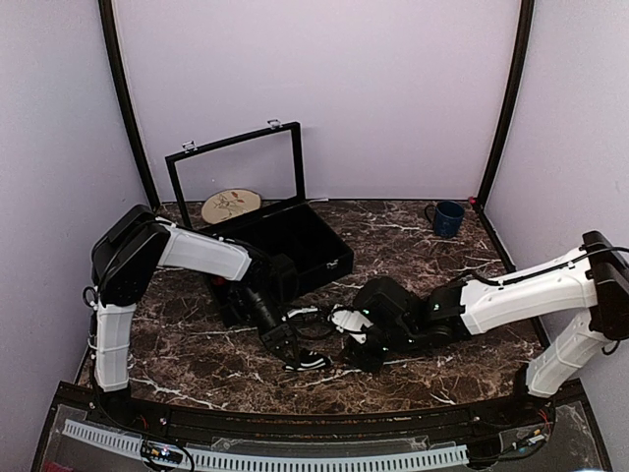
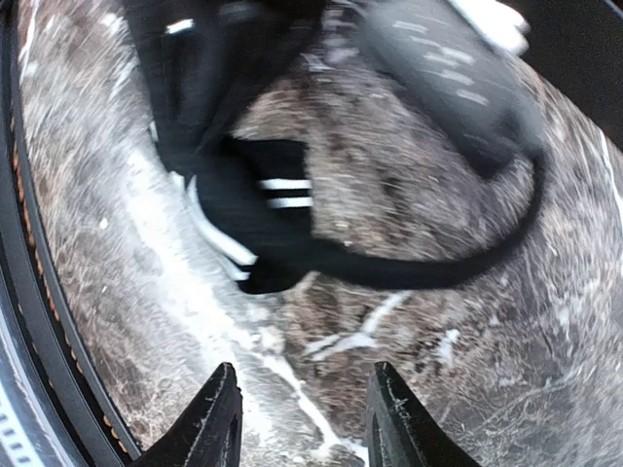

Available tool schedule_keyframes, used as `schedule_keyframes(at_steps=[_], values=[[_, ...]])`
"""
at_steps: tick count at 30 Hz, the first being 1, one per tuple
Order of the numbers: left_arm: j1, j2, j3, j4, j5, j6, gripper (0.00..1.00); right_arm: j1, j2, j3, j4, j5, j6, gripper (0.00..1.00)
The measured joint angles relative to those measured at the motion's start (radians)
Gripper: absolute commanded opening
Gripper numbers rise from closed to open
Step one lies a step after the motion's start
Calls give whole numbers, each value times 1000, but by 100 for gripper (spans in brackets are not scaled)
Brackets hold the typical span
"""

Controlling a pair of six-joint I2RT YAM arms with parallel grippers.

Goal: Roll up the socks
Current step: Roll the sock at the center of the board, then pick up the sock from the center of the board.

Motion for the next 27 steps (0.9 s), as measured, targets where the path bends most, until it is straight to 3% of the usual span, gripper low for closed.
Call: schedule_keyframes(at_steps=[13,27], values=[[21,17,-1,-16,53,4,3,192,155,107,-10,163,-230,50],[37,27,-19,-17,97,4,3,226,254,155,34,294,-367,53]])
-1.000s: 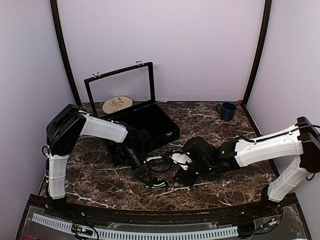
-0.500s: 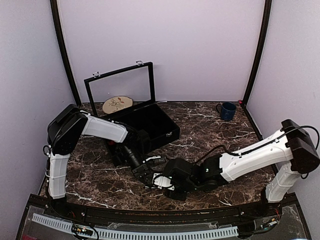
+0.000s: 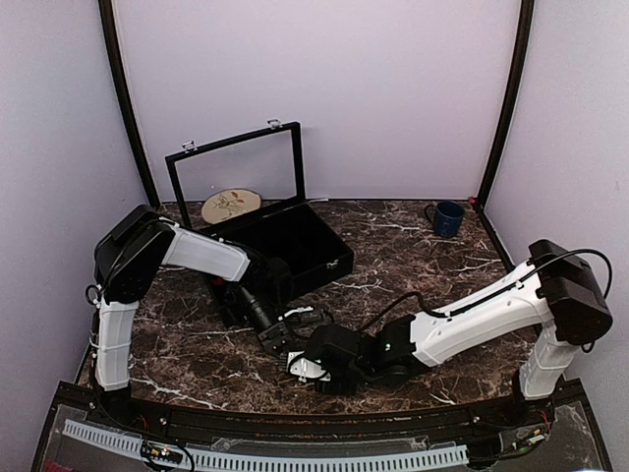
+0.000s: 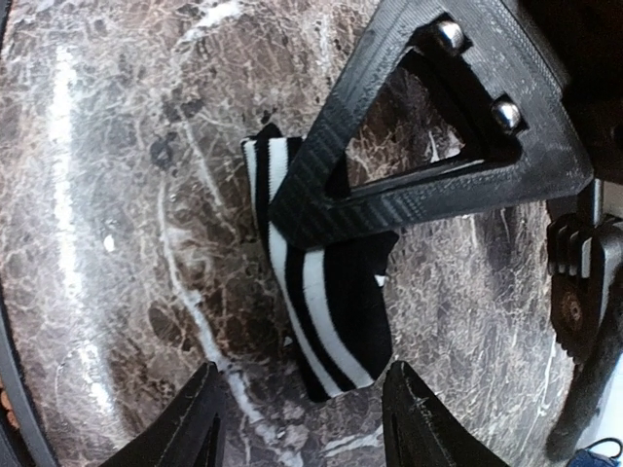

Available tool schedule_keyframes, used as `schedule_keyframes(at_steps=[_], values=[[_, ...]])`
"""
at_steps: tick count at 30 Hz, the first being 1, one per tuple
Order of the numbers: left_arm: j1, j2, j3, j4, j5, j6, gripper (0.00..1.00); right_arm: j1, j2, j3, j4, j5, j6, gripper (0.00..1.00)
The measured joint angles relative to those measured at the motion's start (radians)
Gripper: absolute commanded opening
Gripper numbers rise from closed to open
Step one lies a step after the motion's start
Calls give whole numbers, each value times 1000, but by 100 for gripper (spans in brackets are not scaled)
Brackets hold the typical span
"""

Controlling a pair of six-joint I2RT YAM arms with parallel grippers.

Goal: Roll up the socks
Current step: Pick up the sock from the center of the board.

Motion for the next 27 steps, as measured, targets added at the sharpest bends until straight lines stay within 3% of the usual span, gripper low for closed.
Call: schedule_keyframes(at_steps=[15,27], values=[[13,0,-3,0,41,0,3,3,54,4,64,48,-81,52],[18,2,-3,1,74,0,3,3,82,4,122,47,-85,45]])
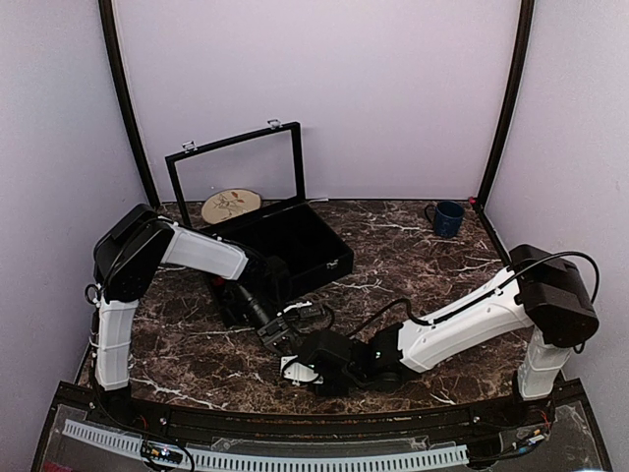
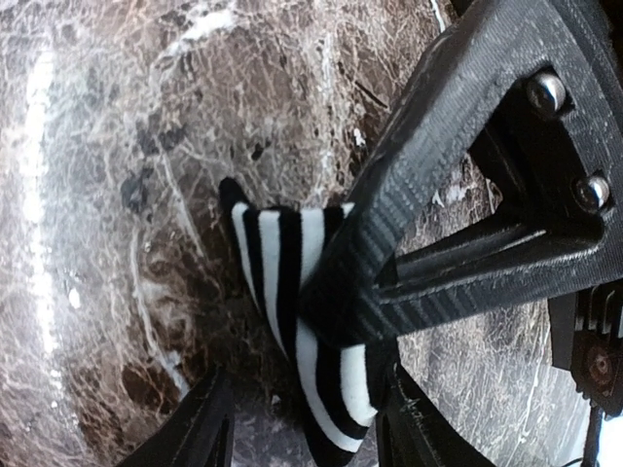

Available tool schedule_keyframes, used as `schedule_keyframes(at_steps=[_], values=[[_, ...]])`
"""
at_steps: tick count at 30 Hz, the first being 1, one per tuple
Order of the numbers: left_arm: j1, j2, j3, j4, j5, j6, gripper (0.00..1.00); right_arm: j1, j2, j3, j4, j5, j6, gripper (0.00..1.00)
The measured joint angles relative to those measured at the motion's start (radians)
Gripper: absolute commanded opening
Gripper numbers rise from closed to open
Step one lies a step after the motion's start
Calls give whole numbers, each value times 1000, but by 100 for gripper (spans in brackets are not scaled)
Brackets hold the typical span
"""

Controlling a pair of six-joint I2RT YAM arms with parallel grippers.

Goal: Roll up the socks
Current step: Pick up the sock from the center of the board.

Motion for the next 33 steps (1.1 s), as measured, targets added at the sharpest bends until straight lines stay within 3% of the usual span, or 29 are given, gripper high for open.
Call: schedule_keyframes(at_steps=[16,28,33], values=[[0,-2,-19,38,16,0,5,-45,35,21,26,-85,29,14],[12,-16,-38,52,-22,-30,27,-88,36,47,-13,-191,89,3],[46,-71,-89,56,-85,-68,31,-101,30,47,-21,-222,115,0]])
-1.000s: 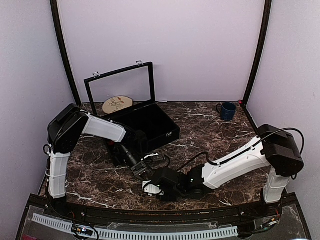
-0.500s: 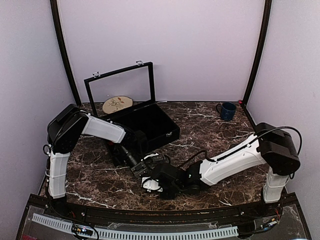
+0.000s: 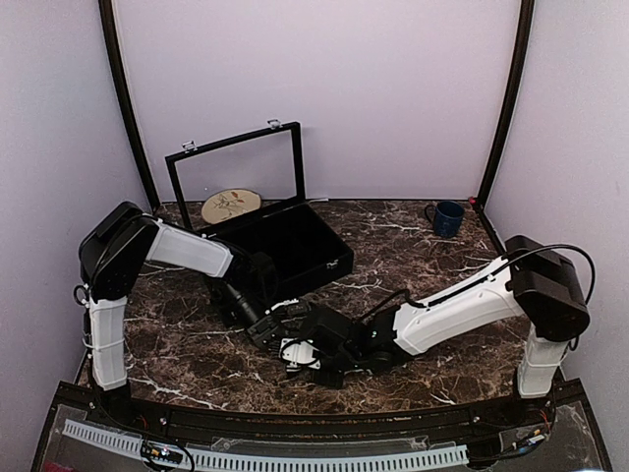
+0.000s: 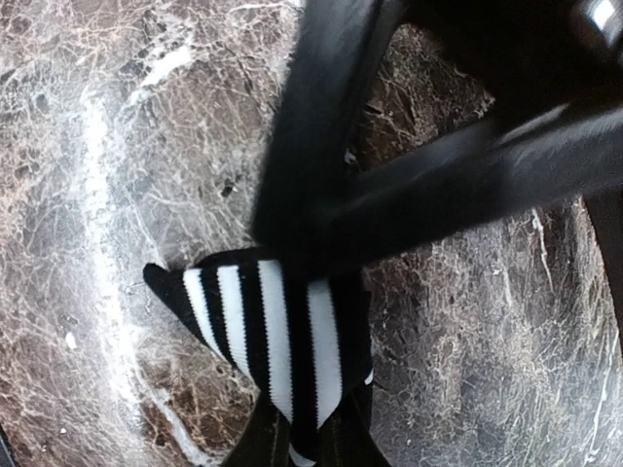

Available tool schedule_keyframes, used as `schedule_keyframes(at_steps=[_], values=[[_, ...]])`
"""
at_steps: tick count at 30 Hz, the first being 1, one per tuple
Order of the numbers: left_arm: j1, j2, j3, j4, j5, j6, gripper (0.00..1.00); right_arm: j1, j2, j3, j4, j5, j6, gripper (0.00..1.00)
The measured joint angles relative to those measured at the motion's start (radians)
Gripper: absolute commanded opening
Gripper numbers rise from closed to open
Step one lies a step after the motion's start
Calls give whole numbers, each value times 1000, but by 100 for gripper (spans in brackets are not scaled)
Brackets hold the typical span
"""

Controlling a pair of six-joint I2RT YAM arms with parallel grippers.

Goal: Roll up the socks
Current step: Pick up the sock from the center of the board, then move the storage box to the center of the board.

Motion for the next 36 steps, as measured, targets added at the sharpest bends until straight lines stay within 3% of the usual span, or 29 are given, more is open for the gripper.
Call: schedule_keyframes(at_steps=[11,18,30,36], values=[[20,-254,-40,104,-200,-110,31,-12,-22,17,-92,-35,68,0],[21,-466,-89,174,-428,-192,31,-27,-55,66,-228,-58,142,0],[34,-912,-238,288,-1009,-367,32,-48,-36,458,-408,-62,233,0],[39,-1046,-320,309,-1213,-484,31,-97,141,798,-483,-62,234,0]])
